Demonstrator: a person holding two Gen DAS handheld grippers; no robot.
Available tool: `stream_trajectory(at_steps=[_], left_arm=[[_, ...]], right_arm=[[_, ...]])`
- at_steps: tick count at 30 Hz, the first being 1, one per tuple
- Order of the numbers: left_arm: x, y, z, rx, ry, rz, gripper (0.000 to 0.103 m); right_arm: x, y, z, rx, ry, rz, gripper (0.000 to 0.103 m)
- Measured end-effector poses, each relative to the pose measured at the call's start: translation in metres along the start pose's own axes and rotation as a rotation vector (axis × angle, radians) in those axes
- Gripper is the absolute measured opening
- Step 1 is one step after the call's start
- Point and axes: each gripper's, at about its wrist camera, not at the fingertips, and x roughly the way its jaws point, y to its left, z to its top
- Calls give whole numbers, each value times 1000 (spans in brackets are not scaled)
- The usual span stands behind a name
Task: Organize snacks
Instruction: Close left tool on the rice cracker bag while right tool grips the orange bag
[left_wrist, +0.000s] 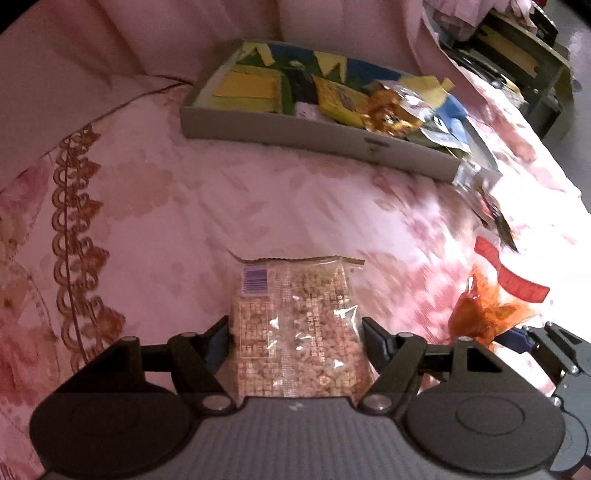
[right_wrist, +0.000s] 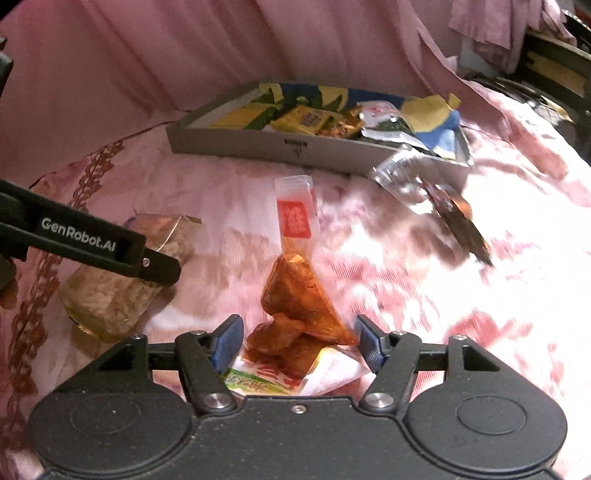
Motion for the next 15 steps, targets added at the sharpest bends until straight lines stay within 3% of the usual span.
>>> stream_trajectory(at_steps=[4,9,15], left_arm=[[-5,-2,-8,-47,19,-28,76],[-16,-2,-22,-88,17,-10,76],[-36,-7,-35,-123,-48,-22,76]], right_arm=[[-12,-1,-6,27,-1,4,67],[-24,-2,-9,54,-18,27,67],[-41,-3,-11,71,-71,46,67]])
